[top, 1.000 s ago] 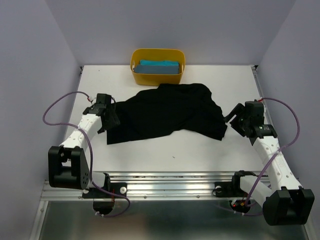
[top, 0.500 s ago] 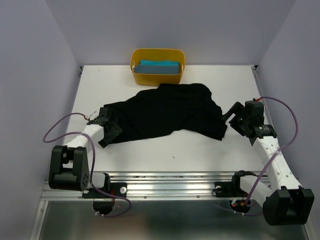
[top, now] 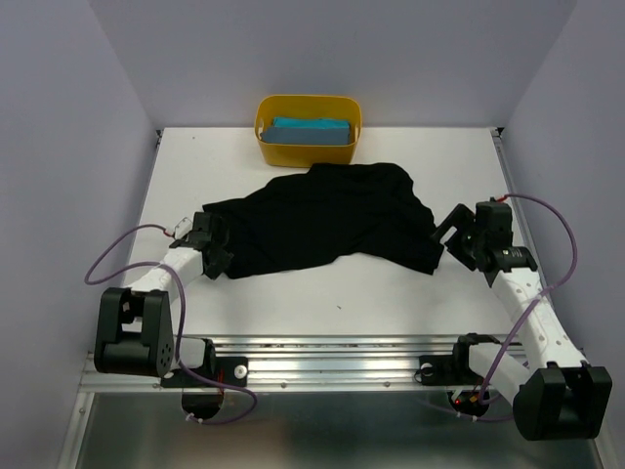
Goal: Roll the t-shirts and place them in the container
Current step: Flatten out the T-shirt at the center of the board.
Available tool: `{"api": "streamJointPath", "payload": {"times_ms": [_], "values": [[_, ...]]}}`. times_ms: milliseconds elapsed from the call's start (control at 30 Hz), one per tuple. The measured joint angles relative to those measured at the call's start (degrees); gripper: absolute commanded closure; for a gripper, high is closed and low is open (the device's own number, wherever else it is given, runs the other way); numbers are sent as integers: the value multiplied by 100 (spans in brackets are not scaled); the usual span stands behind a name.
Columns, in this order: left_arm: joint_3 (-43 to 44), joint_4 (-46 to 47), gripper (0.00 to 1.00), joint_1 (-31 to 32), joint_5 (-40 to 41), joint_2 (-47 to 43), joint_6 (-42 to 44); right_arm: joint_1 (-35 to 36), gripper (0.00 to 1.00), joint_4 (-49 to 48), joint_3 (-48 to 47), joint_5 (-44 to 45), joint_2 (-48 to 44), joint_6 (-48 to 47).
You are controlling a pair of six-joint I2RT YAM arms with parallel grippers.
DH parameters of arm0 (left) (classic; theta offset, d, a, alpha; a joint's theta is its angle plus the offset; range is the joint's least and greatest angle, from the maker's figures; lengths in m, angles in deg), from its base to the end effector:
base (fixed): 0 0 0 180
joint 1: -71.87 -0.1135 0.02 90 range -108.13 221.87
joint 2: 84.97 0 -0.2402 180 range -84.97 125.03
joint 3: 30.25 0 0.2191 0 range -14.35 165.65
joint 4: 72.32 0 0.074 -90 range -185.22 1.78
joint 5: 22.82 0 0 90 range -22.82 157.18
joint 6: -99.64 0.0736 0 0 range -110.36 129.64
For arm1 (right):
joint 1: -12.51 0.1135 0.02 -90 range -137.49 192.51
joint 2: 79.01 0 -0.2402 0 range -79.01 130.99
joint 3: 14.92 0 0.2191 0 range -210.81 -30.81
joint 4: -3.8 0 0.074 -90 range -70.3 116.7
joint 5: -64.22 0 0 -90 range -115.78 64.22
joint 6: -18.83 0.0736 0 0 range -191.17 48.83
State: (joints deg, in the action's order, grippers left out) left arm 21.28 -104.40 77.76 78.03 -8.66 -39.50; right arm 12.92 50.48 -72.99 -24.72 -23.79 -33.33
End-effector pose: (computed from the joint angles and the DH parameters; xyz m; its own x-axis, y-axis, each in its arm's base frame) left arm 0.2422 -0.0111 0.1326 -0.5437 -0.6906 -0.4769 -0.6310 0.7110 -0.3103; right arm 0.2083 0.0001 0.2195 -0.5431 0.6095 -0.5776 0.4297 0.7927 0.4324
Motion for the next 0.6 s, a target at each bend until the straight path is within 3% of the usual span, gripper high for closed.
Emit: {"api": "streamJointPath", "payload": {"times_ms": [333, 467, 600], "values": [[658, -474, 100, 0, 35, -1196, 107, 0, 18, -125, 527, -319, 216, 210], [911, -446, 100, 0, 35, -1307, 133, 0, 31, -227, 636, -470, 516, 203], [907, -494, 100, 0, -4, -1213, 155, 0, 37, -420, 634, -544, 879, 179]]}}
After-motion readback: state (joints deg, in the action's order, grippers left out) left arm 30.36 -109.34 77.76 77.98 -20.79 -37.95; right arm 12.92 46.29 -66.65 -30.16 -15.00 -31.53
